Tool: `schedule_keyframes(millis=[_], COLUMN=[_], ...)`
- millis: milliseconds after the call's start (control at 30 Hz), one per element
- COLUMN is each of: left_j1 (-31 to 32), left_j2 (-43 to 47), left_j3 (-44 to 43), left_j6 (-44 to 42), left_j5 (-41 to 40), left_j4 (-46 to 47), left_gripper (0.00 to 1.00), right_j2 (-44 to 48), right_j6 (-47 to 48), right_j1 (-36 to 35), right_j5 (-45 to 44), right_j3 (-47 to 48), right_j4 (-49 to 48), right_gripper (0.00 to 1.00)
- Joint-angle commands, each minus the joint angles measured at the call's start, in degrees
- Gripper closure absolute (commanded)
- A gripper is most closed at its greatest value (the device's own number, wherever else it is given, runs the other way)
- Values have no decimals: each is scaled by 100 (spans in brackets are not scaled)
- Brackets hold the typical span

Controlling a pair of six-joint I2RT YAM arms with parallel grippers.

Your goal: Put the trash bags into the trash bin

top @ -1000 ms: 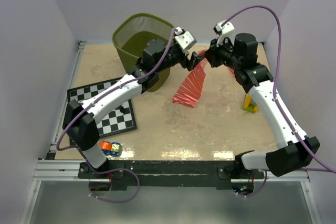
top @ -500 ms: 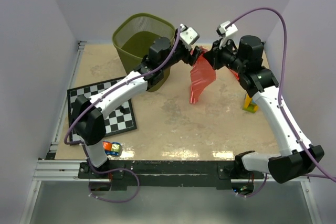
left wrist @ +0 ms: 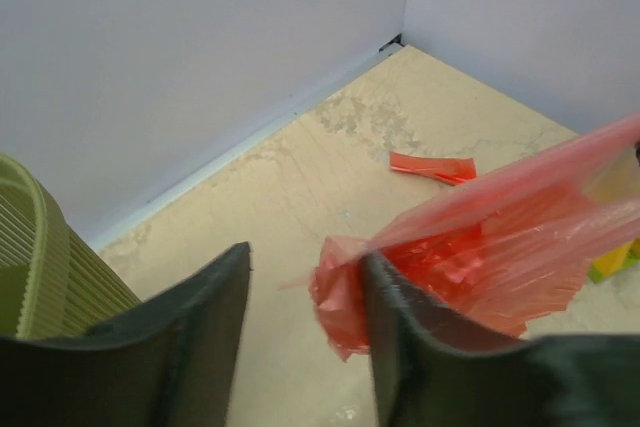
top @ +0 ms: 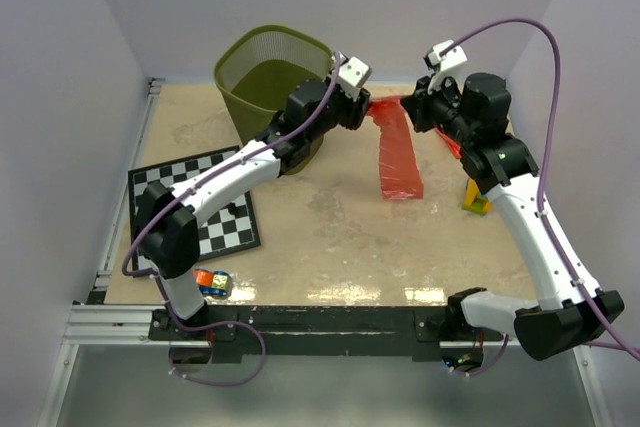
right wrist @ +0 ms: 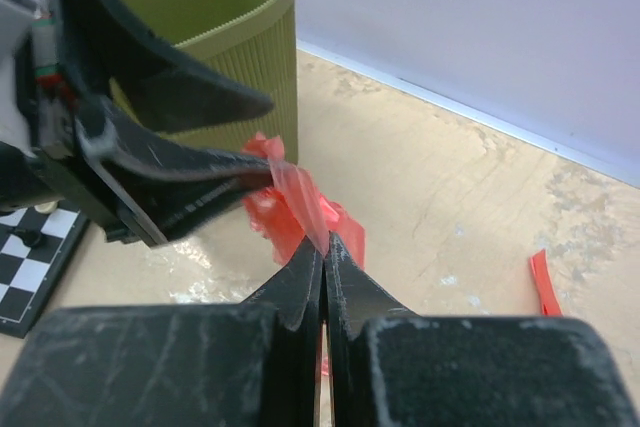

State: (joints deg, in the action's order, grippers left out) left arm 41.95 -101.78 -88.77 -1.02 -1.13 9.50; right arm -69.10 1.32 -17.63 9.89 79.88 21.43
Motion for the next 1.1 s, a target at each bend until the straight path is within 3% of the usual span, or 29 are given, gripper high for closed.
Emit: schedule_keyframes(millis=[0,167,300,333,400,467,500,667,800,1067], left_j1=[-187,-451,-478,-486,-582,-898,-943,-873,-873,-856], left_j2=[465,676,747,799,931,1045,1072,976,607,343], left_j3=[316,580,633,633,650,834,914,889,213,-474], left_j6=[427,760,743,804,1111,1881,2034,1325,157,-1119], left_j5=[86,876,1158,1185,1560,2603,2974,3952,4848,5535], left_j4=[16,465,624,597,571,842,965,1309,696,-342], left_gripper=[66,100,100,88,49,20,10,9,12,27], right_j2=[151,151,213,230,257,257,265,239,213,125], right_j6=[35,17,8,17,166,385,526,1282,1616,1837], right_j1=[23,40,49,49,49,49,49,49,49,49], right_j5=[-391,-103,399,426,531,645,828,2006,2622,2720], right_j3=[-112,-306,-499,-508,-473,-421,-377,-306,-166,81], right_j4=[-262,-262,-297,-289,-254,-218,-183,45,256,406], right_gripper=[100,100,100,100,100,100,100,100,100,100])
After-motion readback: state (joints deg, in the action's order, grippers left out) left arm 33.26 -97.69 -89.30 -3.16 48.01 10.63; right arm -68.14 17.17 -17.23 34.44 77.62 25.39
